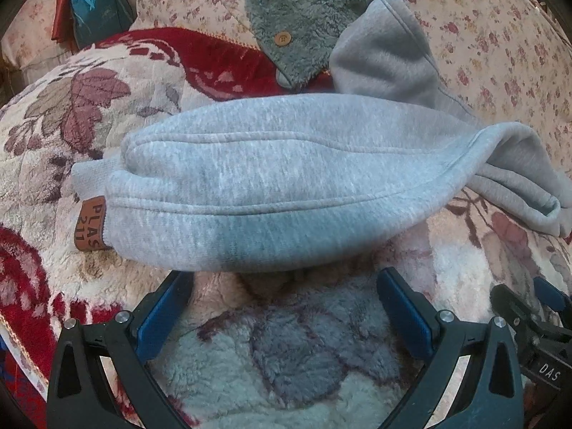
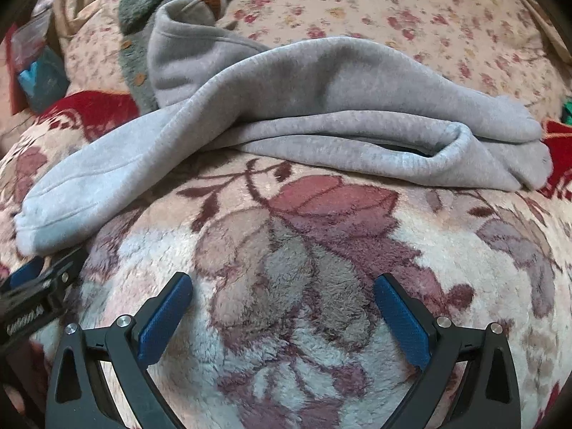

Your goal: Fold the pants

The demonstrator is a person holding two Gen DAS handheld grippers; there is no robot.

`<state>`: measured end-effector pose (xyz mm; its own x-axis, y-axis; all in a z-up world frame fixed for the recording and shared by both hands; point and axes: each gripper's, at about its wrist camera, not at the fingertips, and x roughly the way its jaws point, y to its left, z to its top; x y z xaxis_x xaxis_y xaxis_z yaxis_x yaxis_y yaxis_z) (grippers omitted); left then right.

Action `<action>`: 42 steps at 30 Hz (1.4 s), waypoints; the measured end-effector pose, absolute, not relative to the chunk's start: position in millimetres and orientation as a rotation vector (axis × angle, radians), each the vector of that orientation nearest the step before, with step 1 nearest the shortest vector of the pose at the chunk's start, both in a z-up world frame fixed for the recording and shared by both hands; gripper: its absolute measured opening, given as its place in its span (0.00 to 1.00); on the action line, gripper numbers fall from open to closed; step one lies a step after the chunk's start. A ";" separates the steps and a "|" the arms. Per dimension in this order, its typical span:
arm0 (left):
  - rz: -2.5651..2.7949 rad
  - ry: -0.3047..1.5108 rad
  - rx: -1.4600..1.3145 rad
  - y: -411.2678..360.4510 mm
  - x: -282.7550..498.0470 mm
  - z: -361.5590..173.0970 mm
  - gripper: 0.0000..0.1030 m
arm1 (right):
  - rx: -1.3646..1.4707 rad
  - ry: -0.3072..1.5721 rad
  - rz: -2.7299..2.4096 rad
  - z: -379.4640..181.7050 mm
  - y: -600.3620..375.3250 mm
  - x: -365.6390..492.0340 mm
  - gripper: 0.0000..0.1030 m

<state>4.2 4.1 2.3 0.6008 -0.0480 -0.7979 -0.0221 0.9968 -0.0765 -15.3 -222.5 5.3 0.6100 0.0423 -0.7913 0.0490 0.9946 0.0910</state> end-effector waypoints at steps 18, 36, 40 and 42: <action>-0.016 0.830 -0.083 -28.9 -43.2 63.7 1.00 | 0.137 0.867 0.227 59.1 -290.4 -52.2 1.00; -0.022 0.863 -0.102 4.0 -56.2 65.2 1.00 | 0.157 0.830 0.234 80.5 -313.9 -58.7 1.00; -0.023 0.893 -0.162 5.3 -47.0 55.5 1.00 | 0.170 0.851 0.234 74.7 -312.4 -53.1 1.00; -0.019 0.902 -0.206 4.6 -40.5 51.9 1.00 | 0.170 0.856 0.240 73.1 -311.7 -51.4 1.00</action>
